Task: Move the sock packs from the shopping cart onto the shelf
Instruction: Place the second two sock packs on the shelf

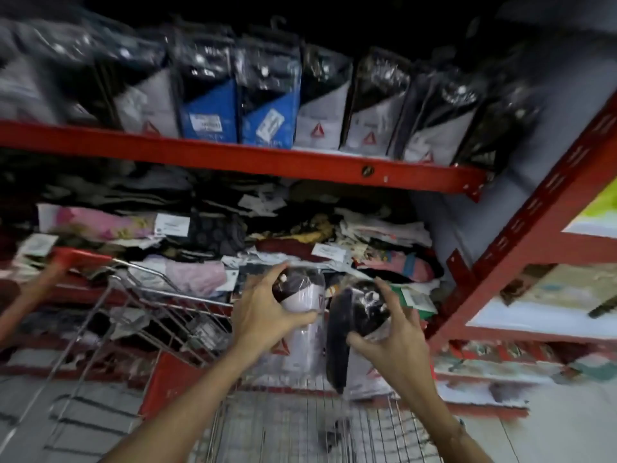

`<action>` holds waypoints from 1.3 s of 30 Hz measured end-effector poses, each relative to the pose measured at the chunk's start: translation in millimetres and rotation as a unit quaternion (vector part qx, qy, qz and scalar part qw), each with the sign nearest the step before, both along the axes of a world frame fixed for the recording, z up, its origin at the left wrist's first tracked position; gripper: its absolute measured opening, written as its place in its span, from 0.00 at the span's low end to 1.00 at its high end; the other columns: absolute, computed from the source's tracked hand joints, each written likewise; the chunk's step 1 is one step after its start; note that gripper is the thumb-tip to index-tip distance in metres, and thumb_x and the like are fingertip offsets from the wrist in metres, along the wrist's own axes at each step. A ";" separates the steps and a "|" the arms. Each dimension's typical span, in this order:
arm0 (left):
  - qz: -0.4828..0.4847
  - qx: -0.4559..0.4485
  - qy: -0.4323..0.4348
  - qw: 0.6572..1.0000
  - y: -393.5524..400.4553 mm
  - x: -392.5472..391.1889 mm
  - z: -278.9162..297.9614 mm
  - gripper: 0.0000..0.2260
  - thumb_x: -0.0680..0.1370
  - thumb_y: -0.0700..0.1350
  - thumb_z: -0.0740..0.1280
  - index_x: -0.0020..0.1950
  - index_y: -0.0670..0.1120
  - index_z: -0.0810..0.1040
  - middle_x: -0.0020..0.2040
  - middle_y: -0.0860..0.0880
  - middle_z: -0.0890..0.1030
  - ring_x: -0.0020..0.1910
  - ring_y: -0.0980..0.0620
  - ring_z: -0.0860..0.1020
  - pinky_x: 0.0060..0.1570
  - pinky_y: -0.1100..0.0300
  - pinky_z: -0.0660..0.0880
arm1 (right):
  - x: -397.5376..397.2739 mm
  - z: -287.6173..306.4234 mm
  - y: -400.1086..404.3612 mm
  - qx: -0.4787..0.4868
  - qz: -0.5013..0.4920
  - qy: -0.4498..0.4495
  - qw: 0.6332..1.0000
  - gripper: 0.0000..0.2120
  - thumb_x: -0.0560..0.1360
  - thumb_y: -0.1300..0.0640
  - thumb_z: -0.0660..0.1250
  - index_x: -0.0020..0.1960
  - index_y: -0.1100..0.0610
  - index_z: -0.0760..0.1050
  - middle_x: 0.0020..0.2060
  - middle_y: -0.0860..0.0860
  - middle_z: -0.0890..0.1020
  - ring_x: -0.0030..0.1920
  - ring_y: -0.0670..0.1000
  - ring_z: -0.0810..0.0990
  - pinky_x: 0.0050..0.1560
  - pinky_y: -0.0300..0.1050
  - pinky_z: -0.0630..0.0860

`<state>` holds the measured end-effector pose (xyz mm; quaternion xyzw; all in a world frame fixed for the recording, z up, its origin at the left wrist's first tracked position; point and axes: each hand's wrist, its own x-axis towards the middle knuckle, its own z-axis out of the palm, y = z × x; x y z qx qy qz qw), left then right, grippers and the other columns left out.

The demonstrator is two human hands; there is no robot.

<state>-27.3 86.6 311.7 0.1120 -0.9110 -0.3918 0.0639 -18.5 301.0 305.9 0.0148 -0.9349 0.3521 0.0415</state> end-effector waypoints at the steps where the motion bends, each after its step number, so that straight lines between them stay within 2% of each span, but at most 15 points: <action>1: 0.001 -0.005 0.029 1.000 -1.4 -4.0 16.9 0.45 0.54 0.67 0.72 0.70 0.63 0.64 0.62 0.48 0.75 0.58 0.47 0.76 0.53 0.53 0.77 | -3.8 16.4 -3.2 -0.006 -0.001 0.031 1.000 0.46 0.61 0.44 0.76 0.73 0.37 0.55 0.59 0.56 0.70 0.36 0.52 0.79 0.37 0.39 0.73; 3: 0.009 -0.011 0.076 0.997 -2.8 -15.7 48.6 0.44 0.56 0.65 0.75 0.70 0.63 0.64 0.62 0.48 0.73 0.58 0.46 0.76 0.53 0.54 0.75 | -14.8 47.6 -9.0 -0.010 -0.005 0.098 0.995 0.45 0.62 0.44 0.76 0.73 0.38 0.57 0.60 0.56 0.70 0.33 0.51 0.77 0.37 0.43 0.74; 6: 0.027 -0.024 0.147 0.988 -2.7 -40.0 106.0 0.44 0.57 0.64 0.76 0.70 0.63 0.63 0.64 0.48 0.71 0.60 0.44 0.74 0.55 0.51 0.74 | -38.0 104.0 -15.9 -0.024 -0.025 0.194 0.980 0.44 0.63 0.45 0.77 0.73 0.39 0.58 0.60 0.56 0.70 0.36 0.51 0.73 0.40 0.44 0.73; 9: 0.040 -0.032 0.222 0.974 1.9 -66.1 157.3 0.42 0.59 0.63 0.76 0.71 0.62 0.63 0.64 0.46 0.71 0.59 0.44 0.74 0.50 0.56 0.71 | -65.8 154.8 -21.3 -0.035 -0.044 0.277 0.959 0.43 0.64 0.45 0.77 0.73 0.40 0.58 0.59 0.56 0.70 0.39 0.47 0.69 0.42 0.42 0.70; 12: 0.060 -0.053 0.293 0.953 12.6 -91.1 200.4 0.41 0.61 0.62 0.75 0.71 0.61 0.64 0.66 0.45 0.69 0.58 0.43 0.75 0.46 0.55 0.71 | -93.3 193.3 -29.5 -0.038 -0.058 0.351 0.934 0.41 0.65 0.46 0.76 0.73 0.42 0.60 0.58 0.56 0.69 0.36 0.45 0.68 0.40 0.40 0.69; 15: 0.080 -0.060 0.341 0.935 23.2 -115.6 230.6 0.39 0.61 0.61 0.76 0.70 0.60 0.66 0.66 0.43 0.69 0.56 0.41 0.76 0.44 0.53 0.73 | -118.0 216.2 -38.9 -0.061 -0.071 0.399 0.912 0.40 0.66 0.47 0.75 0.72 0.43 0.61 0.60 0.57 0.68 0.49 0.54 0.74 0.43 0.44 0.74; 17: 0.090 -0.067 0.365 0.924 27.1 -130.3 241.1 0.38 0.60 0.60 0.76 0.68 0.59 0.68 0.62 0.43 0.70 0.53 0.40 0.76 0.43 0.51 0.75 | -132.9 221.4 -44.9 -0.072 -0.086 0.418 0.901 0.39 0.66 0.48 0.75 0.72 0.44 0.61 0.61 0.58 0.68 0.53 0.56 0.74 0.43 0.44 0.73; 20: 0.100 -0.079 0.381 0.916 31.6 -153.8 245.0 0.37 0.59 0.59 0.76 0.67 0.58 0.69 0.59 0.43 0.70 0.52 0.40 0.77 0.43 0.49 0.77 | -156.1 218.6 -51.5 -0.087 -0.110 0.428 0.893 0.38 0.66 0.50 0.75 0.71 0.43 0.62 0.62 0.58 0.67 0.52 0.58 0.75 0.39 0.44 0.73; 25: 0.107 -0.101 0.385 0.911 35.0 -182.8 235.3 0.36 0.60 0.59 0.76 0.65 0.55 0.70 0.60 0.42 0.70 0.52 0.40 0.76 0.39 0.51 0.75 | -187.4 202.7 -60.9 -0.110 -0.117 0.426 0.890 0.38 0.68 0.50 0.74 0.72 0.41 0.59 0.63 0.56 0.65 0.51 0.60 0.77 0.40 0.52 0.80; 29: 0.110 -0.117 0.391 0.906 35.6 -200.8 219.5 0.36 0.61 0.57 0.77 0.66 0.51 0.69 0.63 0.40 0.68 0.57 0.40 0.73 0.39 0.52 0.76 | -203.4 185.9 -62.5 -0.102 -0.096 0.427 0.893 0.37 0.70 0.51 0.73 0.73 0.43 0.58 0.65 0.58 0.64 0.51 0.59 0.77 0.45 0.55 0.80; 31: 0.101 -0.150 0.377 0.908 38.2 -205.6 208.4 0.37 0.62 0.56 0.77 0.67 0.49 0.68 0.67 0.38 0.65 0.62 0.39 0.69 0.42 0.50 0.77 | -205.6 172.7 -59.9 -0.103 -0.082 0.409 0.903 0.38 0.72 0.51 0.72 0.75 0.44 0.56 0.67 0.58 0.63 0.48 0.54 0.76 0.46 0.52 0.80; 33: 0.091 -0.191 0.338 0.917 41.9 -207.7 198.1 0.38 0.66 0.56 0.76 0.70 0.46 0.64 0.72 0.35 0.58 0.69 0.36 0.62 0.49 0.47 0.79 | -206.8 162.3 -57.4 -0.073 -0.063 0.384 0.918 0.38 0.73 0.51 0.71 0.76 0.45 0.53 0.69 0.59 0.61 0.47 0.52 0.75 0.44 0.46 0.79; 35: 0.083 -0.238 0.294 0.922 45.2 -206.4 191.1 0.39 0.70 0.57 0.72 0.74 0.45 0.58 0.74 0.32 0.52 0.73 0.34 0.54 0.59 0.46 0.75 | -209.1 160.3 -56.1 -0.010 -0.055 0.364 0.930 0.40 0.73 0.49 0.70 0.77 0.48 0.50 0.71 0.61 0.58 0.54 0.59 0.77 0.44 0.47 0.80; 37: 0.088 -0.310 0.262 0.910 47.5 -202.9 192.5 0.41 0.71 0.61 0.69 0.75 0.44 0.54 0.75 0.31 0.51 0.74 0.33 0.51 0.66 0.43 0.67 | -212.1 168.0 -54.8 0.106 -0.092 0.359 0.923 0.43 0.69 0.45 0.74 0.76 0.55 0.56 0.70 0.64 0.63 0.60 0.63 0.75 0.46 0.51 0.82; 39: 0.100 -0.402 0.244 0.877 47.9 -200.2 201.3 0.44 0.69 0.67 0.67 0.74 0.41 0.57 0.75 0.33 0.54 0.74 0.35 0.52 0.68 0.42 0.60 | -212.4 182.9 -49.8 0.238 -0.147 0.369 0.886 0.44 0.61 0.40 0.78 0.70 0.59 0.67 0.67 0.63 0.70 0.62 0.62 0.73 0.48 0.51 0.81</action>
